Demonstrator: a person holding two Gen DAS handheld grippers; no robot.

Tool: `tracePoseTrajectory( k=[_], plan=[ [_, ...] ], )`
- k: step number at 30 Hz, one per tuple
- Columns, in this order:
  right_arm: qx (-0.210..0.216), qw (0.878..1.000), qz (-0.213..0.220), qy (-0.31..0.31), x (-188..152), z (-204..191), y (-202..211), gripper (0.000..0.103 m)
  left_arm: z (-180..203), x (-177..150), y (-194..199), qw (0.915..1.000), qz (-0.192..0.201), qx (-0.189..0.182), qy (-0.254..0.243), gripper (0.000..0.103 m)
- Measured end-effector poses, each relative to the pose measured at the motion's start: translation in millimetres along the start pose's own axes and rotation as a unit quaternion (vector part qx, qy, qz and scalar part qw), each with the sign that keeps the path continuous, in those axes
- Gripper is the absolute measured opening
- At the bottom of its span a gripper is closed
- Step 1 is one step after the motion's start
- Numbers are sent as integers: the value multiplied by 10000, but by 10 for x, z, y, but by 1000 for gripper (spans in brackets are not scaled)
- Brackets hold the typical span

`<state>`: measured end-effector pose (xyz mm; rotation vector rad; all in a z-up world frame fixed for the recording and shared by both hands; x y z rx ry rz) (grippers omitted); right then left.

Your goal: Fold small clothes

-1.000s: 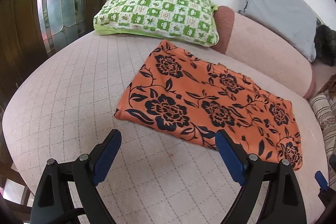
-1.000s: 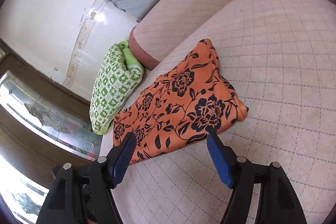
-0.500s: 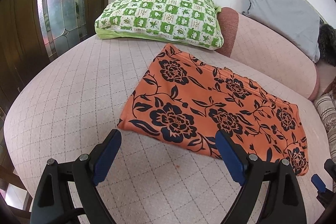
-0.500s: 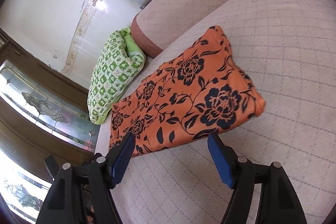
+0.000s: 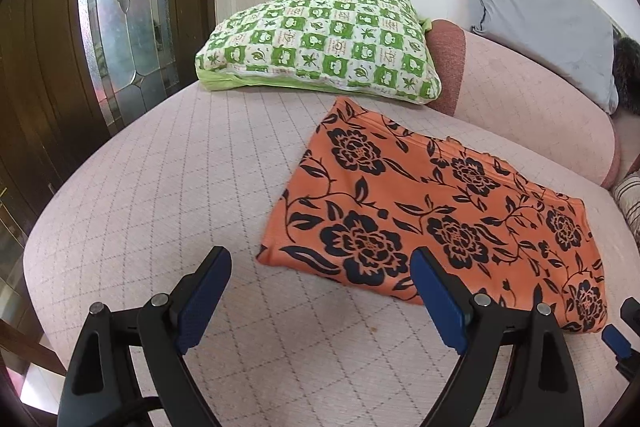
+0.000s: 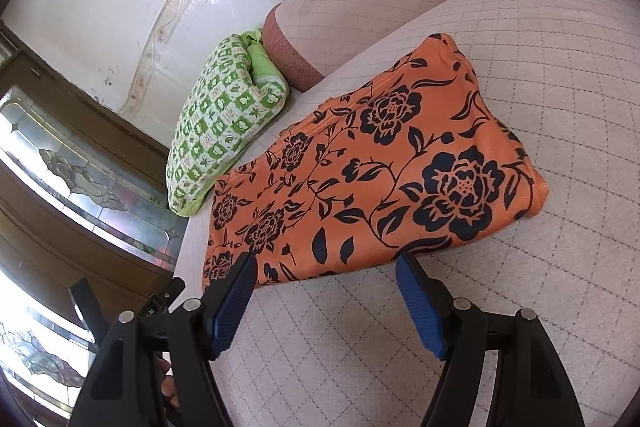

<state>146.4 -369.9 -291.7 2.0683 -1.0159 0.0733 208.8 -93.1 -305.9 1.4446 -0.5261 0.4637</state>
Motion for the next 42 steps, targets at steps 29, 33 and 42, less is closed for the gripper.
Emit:
tracePoseTrajectory(
  k=[29, 33, 42],
  plan=[
    [-4, 9999, 55, -123, 45, 93, -14, 75, -18, -2, -14, 9999, 3, 114, -110, 91],
    [-6, 9999, 78, -82, 49, 89, -3, 75, 27, -11, -23, 9997, -13, 135, -190, 91],
    [-791, 9804, 1487, 1019, -15, -191, 290, 75, 117, -25, -34, 9994, -18, 144, -304, 91]
  ],
)
Point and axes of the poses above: each gripper's, at about its wrist camera, not at the fingertips, and y roughly against the way its jaws point, z to its right, x to its top, the point moved 2 cm from there along -y, roughly the way its jaws point, and after that the axes turned 12 degrees about -z, right-handed, at the moved point
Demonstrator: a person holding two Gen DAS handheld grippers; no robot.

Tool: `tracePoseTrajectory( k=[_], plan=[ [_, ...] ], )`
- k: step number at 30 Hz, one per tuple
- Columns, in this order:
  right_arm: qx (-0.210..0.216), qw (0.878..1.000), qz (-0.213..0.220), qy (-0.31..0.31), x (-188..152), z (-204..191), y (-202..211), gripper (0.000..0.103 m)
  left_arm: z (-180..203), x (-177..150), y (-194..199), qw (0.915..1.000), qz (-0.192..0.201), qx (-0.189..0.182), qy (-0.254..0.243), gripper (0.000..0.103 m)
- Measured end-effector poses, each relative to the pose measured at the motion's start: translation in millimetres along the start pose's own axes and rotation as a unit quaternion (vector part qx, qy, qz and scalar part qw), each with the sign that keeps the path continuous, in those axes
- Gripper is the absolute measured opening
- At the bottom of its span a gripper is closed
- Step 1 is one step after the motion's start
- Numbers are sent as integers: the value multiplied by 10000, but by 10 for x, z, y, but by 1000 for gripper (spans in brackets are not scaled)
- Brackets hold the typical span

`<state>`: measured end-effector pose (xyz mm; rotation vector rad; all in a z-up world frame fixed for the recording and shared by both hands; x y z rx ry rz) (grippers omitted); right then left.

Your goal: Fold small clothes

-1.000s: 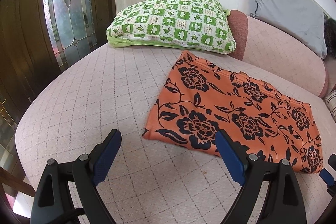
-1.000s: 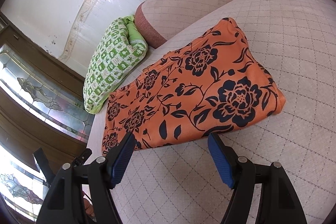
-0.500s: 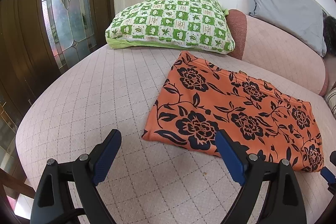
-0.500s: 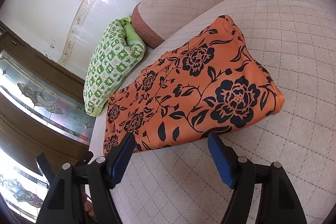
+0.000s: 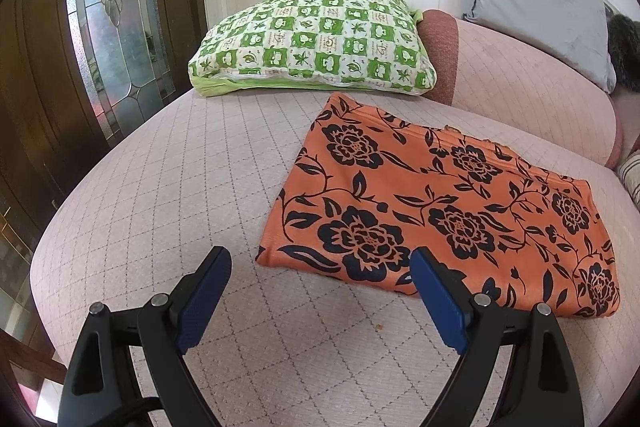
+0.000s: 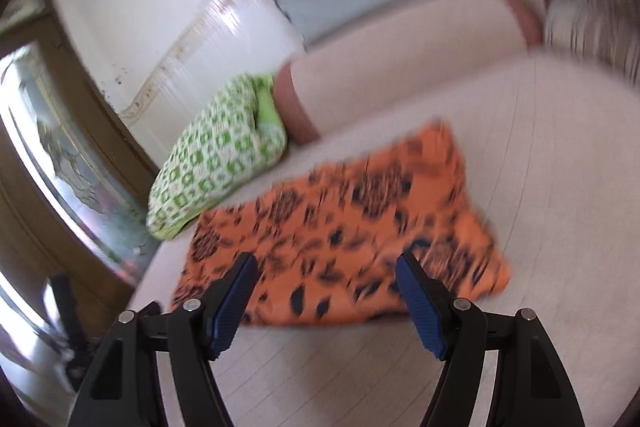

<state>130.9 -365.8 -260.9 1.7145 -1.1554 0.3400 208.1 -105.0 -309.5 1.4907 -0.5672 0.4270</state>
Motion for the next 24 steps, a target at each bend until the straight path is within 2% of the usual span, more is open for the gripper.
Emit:
tracePoseTrajectory(
  k=[2, 3, 5, 9, 13, 24],
  plan=[
    [-209, 9984, 453, 282, 18, -64, 112, 80, 21, 2, -1, 10000, 2, -13, -28, 91],
    [-322, 9967, 643, 365, 27, -86, 165, 87, 35, 1, -3, 10000, -1, -21, -43, 91],
    [-551, 9945, 767, 449, 45, -108, 218, 94, 54, 0, -4, 10000, -4, -27, -68, 91],
    [-376, 9991, -56, 175, 115, 2, 59, 95, 102, -1, -2, 9999, 6, -49, -123, 91],
    [-110, 9981, -522, -294, 111, 159, -82, 95, 142, -7, -2, 9998, 10, -46, -210, 91],
    [-79, 9931, -1021, -573, 29, 266, -284, 95, 129, -5, -26, 9998, -38, -63, -202, 91]
  ],
)
Point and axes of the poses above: each gripper's, at about its wrist camera, not at the fingertips, and y roughly against the way its jaws point, z to its right, x to its top, the point moved 2 cm from there along -y, roughly the way its jaws point, and after that the axes turned 12 degrees about -z, right-handed, at the moved point
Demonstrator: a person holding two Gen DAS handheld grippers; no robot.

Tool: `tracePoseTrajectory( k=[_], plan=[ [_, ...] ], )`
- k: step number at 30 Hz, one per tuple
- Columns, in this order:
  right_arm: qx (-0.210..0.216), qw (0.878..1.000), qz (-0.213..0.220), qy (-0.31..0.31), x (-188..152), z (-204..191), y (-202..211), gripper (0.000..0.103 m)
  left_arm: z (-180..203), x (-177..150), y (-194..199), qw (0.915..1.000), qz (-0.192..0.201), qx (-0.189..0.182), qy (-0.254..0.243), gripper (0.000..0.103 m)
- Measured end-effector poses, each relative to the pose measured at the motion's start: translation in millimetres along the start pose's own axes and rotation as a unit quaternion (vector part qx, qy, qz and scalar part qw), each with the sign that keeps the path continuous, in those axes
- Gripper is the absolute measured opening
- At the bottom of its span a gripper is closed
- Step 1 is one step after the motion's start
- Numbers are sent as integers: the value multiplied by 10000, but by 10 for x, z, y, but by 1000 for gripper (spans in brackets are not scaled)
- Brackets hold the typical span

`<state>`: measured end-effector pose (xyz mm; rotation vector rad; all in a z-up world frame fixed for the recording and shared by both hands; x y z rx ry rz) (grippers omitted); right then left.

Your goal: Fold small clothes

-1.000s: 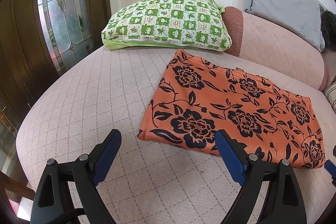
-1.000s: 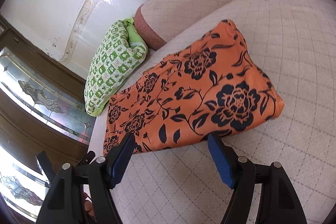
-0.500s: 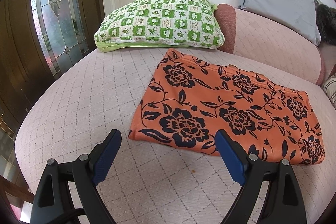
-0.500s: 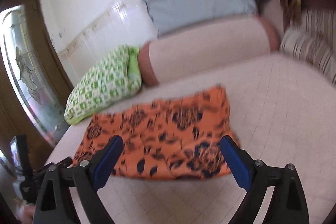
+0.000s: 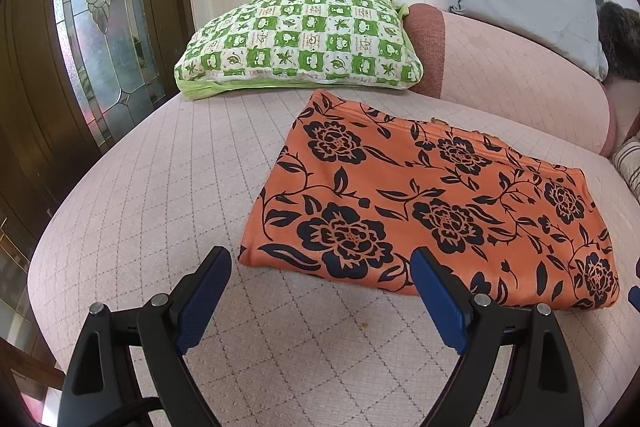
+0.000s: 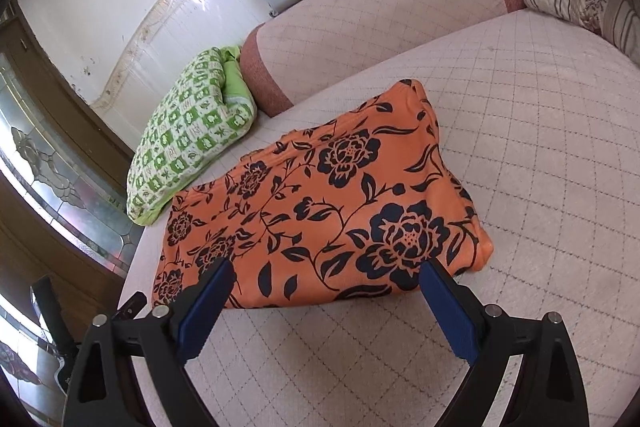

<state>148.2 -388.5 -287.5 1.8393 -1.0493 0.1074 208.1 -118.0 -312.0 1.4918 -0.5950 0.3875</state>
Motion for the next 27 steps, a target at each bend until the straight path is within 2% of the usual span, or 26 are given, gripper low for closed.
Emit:
tracePoseTrajectory(
  k=[14, 27],
  plan=[
    [42, 9993, -362, 19, -25, -22, -132, 95, -40, 4, -9, 10000, -32, -18, 9, 91],
    [133, 9988, -443, -129, -12, 57, -115, 95, -32, -26, -83, 9998, -175, 52, -82, 91]
  ],
)
Point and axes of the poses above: each gripper's, at about its wrist camera, not at the fingertips, and y roughly against the way its jaws point, z to its right, x to its top, the point moved 2 cm from there along -y, roughly the way its jaws point, and after that the axes turned 12 degrees about -z, right-handed, at the moved point
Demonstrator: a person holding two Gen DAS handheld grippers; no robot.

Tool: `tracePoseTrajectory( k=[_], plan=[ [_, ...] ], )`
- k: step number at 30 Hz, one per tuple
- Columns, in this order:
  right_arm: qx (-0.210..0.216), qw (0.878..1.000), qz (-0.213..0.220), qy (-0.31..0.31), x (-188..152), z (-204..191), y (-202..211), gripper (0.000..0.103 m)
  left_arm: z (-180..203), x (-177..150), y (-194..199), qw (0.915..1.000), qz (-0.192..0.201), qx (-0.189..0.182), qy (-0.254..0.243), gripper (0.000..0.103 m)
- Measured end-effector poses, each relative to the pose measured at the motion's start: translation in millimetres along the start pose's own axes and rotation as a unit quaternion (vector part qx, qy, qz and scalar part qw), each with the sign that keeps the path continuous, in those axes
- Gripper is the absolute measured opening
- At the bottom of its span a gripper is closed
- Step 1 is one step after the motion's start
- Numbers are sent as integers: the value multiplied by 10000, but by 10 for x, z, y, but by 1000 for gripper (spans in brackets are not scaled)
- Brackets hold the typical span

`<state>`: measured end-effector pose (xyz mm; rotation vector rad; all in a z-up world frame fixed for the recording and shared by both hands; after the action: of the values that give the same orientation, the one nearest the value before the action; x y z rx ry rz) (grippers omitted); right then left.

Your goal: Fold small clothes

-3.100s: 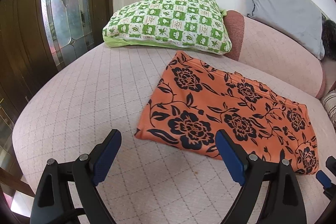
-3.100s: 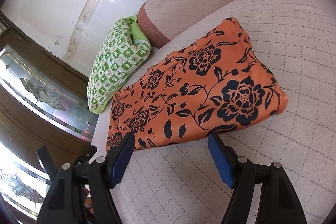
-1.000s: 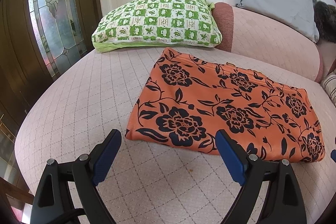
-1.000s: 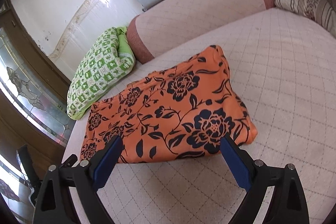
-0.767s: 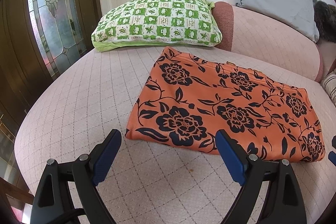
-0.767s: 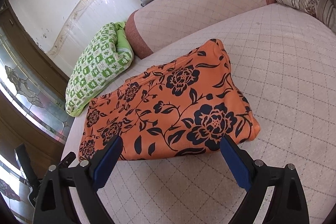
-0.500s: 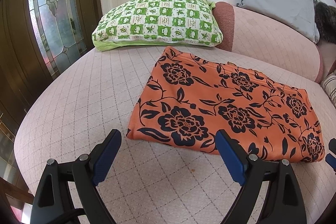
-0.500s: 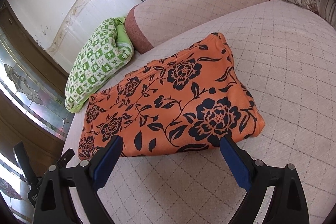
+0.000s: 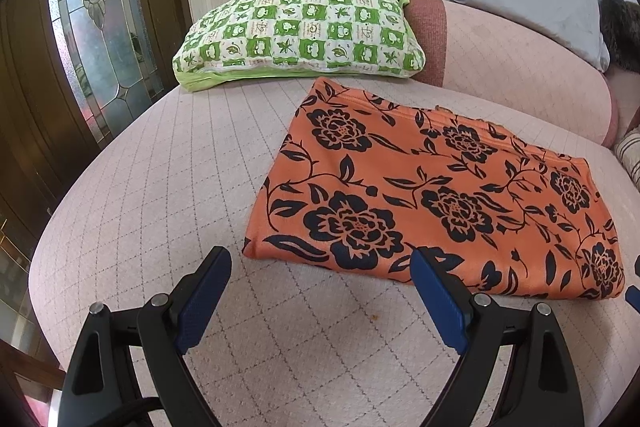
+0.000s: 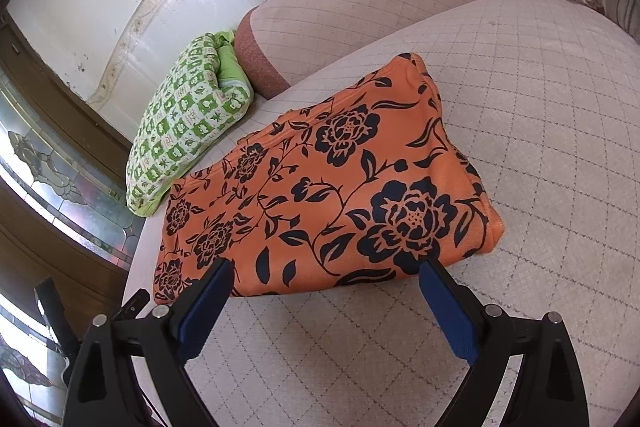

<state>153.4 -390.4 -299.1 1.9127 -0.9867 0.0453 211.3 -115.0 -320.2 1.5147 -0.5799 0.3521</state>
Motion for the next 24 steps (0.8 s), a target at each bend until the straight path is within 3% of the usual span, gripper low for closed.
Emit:
tracePoseTrajectory(
  k=[10, 15, 16, 18, 22, 23, 24],
  plan=[
    [167, 9994, -97, -292, 26, 130, 9, 95, 17, -9, -18, 10000, -64, 20, -59, 91],
    [330, 9982, -270, -417, 27, 183, -38, 95, -66, 12, -200, 9958, -626, -652, 170, 91],
    [437, 9972, -340, -511, 28, 216, -60, 95, -118, 22, -263, 9917, -813, -950, 307, 91],
    [620, 9947, -469, -679, 28, 277, -101, 95, -275, 40, -391, 9747, -1150, -1761, 756, 91],
    [1052, 9852, -755, -1121, 18, 423, -199, 95, -501, 44, -549, 9554, -1392, -2212, 1372, 88],
    [1185, 9817, -806, -1253, 14, 455, -232, 95, -532, 39, -579, 9519, -1434, -2283, 1459, 75],
    [1288, 9786, -854, -1358, 11, 480, -260, 95, -555, 33, -617, 9466, -1492, -2401, 1550, 56]
  ],
)
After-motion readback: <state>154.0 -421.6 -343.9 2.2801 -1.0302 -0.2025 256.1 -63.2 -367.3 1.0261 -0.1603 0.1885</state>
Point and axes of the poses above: each gripper's, at about its wrist camera, not at the fingertips, and y roughly against the way its jaws point, z to its right, x to its top, the point moved 2 cm from there along -y, roughly the way its jaws point, and after that the axes turned 12 degrees about -z, right-handed, at the moved point
